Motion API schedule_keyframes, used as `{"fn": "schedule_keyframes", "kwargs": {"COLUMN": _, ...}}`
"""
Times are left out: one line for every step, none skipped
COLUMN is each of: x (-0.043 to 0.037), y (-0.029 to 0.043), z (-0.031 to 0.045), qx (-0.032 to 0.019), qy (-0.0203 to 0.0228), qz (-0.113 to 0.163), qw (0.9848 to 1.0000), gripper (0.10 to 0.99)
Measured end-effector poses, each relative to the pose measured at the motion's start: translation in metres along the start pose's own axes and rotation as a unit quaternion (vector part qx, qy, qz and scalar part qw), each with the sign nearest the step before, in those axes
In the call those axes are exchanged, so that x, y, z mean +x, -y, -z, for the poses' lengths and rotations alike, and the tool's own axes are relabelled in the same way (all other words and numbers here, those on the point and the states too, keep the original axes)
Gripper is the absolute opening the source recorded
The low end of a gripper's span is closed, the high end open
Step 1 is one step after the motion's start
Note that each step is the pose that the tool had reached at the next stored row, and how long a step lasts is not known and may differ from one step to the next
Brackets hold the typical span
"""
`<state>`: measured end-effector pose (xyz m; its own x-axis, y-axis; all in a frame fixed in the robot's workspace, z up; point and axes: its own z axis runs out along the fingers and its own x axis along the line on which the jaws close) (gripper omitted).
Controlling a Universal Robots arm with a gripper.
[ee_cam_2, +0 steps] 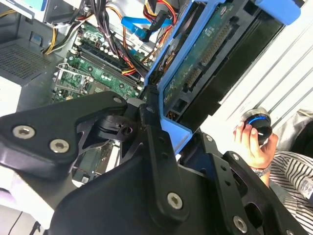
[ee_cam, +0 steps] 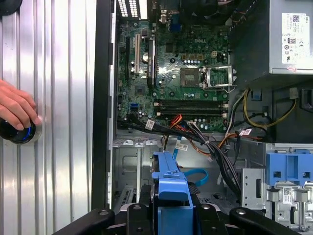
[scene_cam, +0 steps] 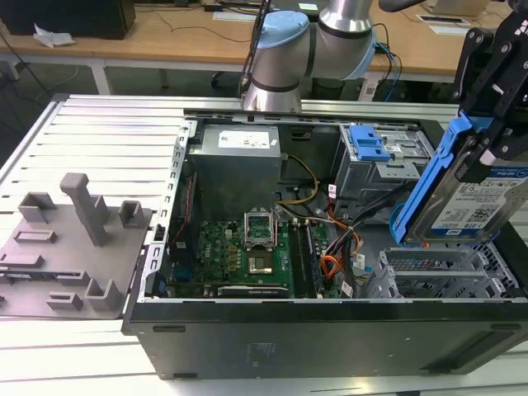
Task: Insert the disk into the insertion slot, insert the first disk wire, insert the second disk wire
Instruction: 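Insert the disk into the insertion slot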
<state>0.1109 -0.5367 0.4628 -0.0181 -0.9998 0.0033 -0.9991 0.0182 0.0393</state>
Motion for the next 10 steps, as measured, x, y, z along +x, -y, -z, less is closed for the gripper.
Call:
{"fn": "schedule_keyframes", "kwargs": {"x": 0.0000, "y": 0.0000, "z": -0.0002, "qx": 0.0000, "qy": 0.0000, "qz": 0.000, "qw": 1.0000, "gripper": 0.369}}
{"fn": "schedule_keyframes", "kwargs": {"x": 0.0000, "y": -0.0001, "z": -0.0005, "qx": 0.0000, "qy": 0.0001, "qz": 0.000, "qw": 1.0000, "gripper": 0.369}}
{"fn": "schedule_keyframes", "kwargs": {"x": 0.0000, "y": 0.0000, "z": -0.0011, "qx": 0.0000, "qy": 0.0000, "qz": 0.000, "qw": 1.0000, "gripper": 0.369}}
{"fn": "schedule_keyframes", "kwargs": {"x": 0.0000, "y": 0.0000, "z": -0.0016, "qx": 0.0000, "qy": -0.0001, "qz": 0.000, "qw": 1.0000, "gripper": 0.369}}
{"fn": "schedule_keyframes", "kwargs": {"x": 0.0000, "y": 0.0000, "z": -0.0020, "qx": 0.0000, "qy": 0.0000, "qz": 0.000, "qw": 1.0000, "gripper": 0.369}}
{"fn": "schedule_keyframes", "kwargs": {"x": 0.0000, "y": 0.0000, "z": -0.0025, "qx": 0.0000, "qy": 0.0000, "qz": 0.000, "qw": 1.0000, "gripper": 0.369}}
{"fn": "schedule_keyframes", "kwargs": {"x": 0.0000, "y": 0.0000, "z": -0.0027, "qx": 0.0000, "qy": 0.0000, "qz": 0.000, "qw": 1.0000, "gripper": 0.369}}
{"fn": "schedule_keyframes", "kwargs": {"x": 0.0000, "y": 0.0000, "z": -0.0032, "qx": 0.0000, "qy": 0.0000, "qz": 0.000, "qw": 1.0000, "gripper": 0.369}}
{"fn": "schedule_keyframes", "kwargs": {"x": 0.0000, "y": 0.0000, "z": -0.0036, "qx": 0.0000, "qy": 0.0000, "qz": 0.000, "qw": 1.0000, "gripper": 0.369}}
{"fn": "schedule_keyframes", "kwargs": {"x": 0.0000, "y": 0.0000, "z": -0.0039, "qx": 0.0000, "qy": 0.0000, "qz": 0.000, "qw": 1.0000, "gripper": 0.369}}
